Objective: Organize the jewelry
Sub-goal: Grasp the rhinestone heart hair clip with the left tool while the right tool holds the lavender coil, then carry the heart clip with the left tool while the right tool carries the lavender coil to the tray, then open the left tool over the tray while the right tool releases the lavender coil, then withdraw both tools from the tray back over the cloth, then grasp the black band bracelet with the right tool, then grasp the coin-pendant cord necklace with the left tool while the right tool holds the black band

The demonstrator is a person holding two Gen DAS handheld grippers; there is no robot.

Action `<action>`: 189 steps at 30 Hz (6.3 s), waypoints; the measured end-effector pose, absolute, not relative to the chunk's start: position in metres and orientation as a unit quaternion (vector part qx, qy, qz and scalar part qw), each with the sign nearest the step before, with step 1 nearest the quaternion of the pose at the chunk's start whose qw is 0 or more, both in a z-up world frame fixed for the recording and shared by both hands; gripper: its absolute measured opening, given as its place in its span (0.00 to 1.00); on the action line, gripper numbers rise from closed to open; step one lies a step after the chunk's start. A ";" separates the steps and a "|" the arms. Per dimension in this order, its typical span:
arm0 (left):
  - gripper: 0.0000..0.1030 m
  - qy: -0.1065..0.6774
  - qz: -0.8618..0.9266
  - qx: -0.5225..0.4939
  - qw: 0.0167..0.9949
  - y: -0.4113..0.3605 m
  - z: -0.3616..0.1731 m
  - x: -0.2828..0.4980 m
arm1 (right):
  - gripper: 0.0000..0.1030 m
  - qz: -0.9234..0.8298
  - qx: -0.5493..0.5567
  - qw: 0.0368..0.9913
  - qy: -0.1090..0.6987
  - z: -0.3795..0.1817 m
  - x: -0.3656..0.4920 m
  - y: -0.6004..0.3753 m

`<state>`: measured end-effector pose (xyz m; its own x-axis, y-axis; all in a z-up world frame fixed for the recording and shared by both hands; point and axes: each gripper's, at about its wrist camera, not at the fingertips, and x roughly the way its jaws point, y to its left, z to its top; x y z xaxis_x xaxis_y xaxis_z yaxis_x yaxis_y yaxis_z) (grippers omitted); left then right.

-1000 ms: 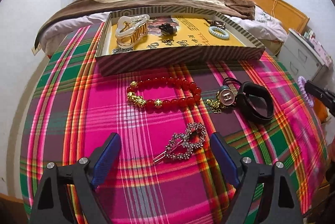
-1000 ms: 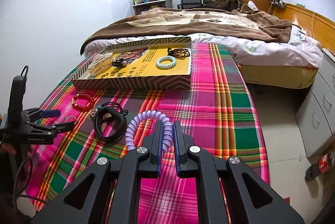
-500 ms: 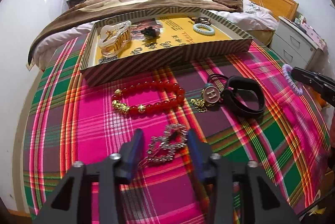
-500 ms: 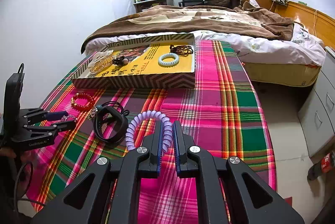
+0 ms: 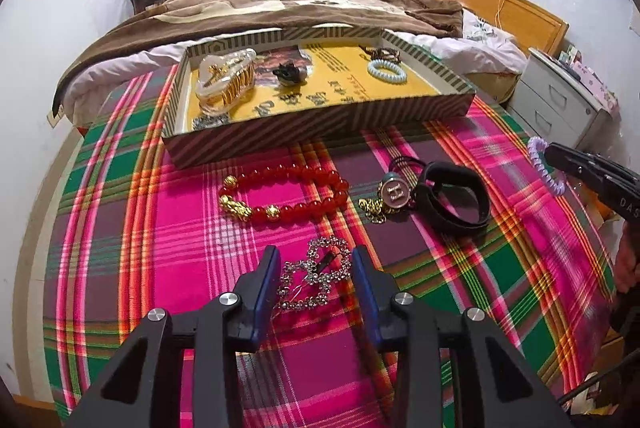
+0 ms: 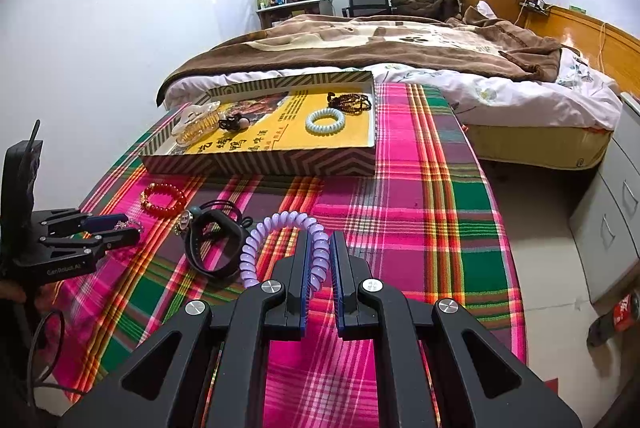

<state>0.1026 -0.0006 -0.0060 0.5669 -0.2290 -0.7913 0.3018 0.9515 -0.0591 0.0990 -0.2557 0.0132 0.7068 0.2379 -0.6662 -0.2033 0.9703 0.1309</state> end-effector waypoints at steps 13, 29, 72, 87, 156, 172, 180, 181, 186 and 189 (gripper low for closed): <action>0.36 0.417 -0.150 0.024 0.896 0.002 0.024 0.110 | 0.09 0.117 0.021 0.930 0.348 0.034 0.111 -0.255; 0.36 0.392 -0.156 0.007 0.906 -0.008 0.055 0.169 | 0.09 0.122 0.014 0.928 0.351 0.046 0.172 -0.237; 0.36 0.448 -0.123 -0.002 0.886 -0.007 -0.002 0.271 | 0.10 0.145 -0.052 0.869 0.471 -0.020 0.368 -0.155; 0.52 0.444 -0.116 -0.005 0.888 -0.006 0.005 0.262 | 0.22 0.143 -0.048 0.874 0.462 -0.007 0.358 -0.155; 0.72 0.430 -0.092 -0.057 0.896 0.038 0.019 0.116 | 0.16 0.208 -0.003 0.875 0.437 -0.021 0.139 -0.207; 0.72 0.446 -0.153 0.003 0.882 -0.044 0.009 0.138 | 0.16 0.176 0.041 0.890 0.419 -0.013 0.124 -0.254; 0.68 0.449 -0.162 0.028 0.878 -0.069 0.001 0.145 | 0.16 0.171 0.056 0.891 0.416 -0.015 0.116 -0.266; 0.65 0.450 -0.162 0.029 0.878 -0.069 0.000 0.145 | 0.16 0.170 0.058 0.891 0.416 -0.015 0.116 -0.267; 0.55 0.455 -0.153 0.030 0.877 -0.071 -0.006 0.148 | 0.16 0.172 0.061 0.892 0.413 -0.016 0.115 -0.269; 0.46 0.456 -0.155 0.033 0.876 -0.073 -0.008 0.147 | 0.16 0.173 0.063 0.892 0.412 -0.016 0.114 -0.269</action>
<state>0.1472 -0.0727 -0.0078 0.5366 -0.2411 -0.8087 0.3012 0.9499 -0.0834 0.1142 -0.2694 -0.0161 0.6009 0.3598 -0.7138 -0.2563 0.9325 0.2543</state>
